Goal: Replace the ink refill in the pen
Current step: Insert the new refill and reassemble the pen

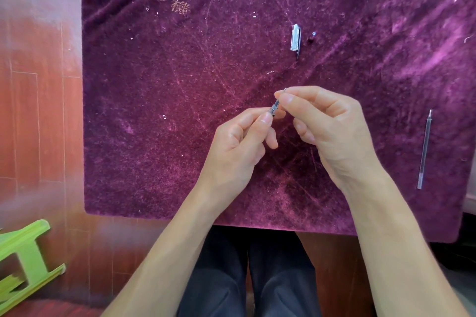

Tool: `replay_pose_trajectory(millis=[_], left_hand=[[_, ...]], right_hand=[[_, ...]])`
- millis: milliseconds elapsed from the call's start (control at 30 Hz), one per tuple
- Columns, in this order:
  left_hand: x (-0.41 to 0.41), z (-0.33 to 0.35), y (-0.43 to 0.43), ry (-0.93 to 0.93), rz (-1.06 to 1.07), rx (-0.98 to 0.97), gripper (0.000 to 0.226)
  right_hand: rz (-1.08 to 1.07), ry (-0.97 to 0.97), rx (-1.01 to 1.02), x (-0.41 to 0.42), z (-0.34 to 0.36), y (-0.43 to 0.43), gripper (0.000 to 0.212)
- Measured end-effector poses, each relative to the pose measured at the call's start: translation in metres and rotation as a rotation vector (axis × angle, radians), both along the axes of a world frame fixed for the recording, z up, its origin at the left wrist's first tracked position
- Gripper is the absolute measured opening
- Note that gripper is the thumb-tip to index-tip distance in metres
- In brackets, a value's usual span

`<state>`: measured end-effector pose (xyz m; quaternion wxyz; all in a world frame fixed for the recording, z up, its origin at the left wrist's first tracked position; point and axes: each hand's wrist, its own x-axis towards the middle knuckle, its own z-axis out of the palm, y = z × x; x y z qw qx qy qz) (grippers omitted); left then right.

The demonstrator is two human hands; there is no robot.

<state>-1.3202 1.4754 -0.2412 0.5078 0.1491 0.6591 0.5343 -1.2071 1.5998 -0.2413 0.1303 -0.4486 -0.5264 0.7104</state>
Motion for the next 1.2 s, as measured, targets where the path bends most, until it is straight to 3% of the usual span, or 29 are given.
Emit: replay_pose_trajectory(millis=[633, 800, 967, 1200], left_hand=[[-0.010, -0.006, 0.012, -0.026, 0.025, -0.007, 0.029], [-0.013, -0.007, 0.020, -0.050, 0.056, -0.010, 0.030], [-0.016, -0.009, 0.026, -0.044, 0.066, -0.017, 0.030], [-0.019, -0.013, 0.031, -0.042, 0.067, -0.023, 0.030]], right_hand=[[0.043, -0.024, 0.059, -0.002, -0.009, 0.015, 0.013], [-0.205, -0.197, 0.360, -0.003, -0.019, 0.052, 0.013], [-0.070, -0.374, 0.631, -0.015, -0.030, 0.079, 0.021], [0.055, -0.409, 0.750, -0.032, -0.035, 0.087, 0.022]])
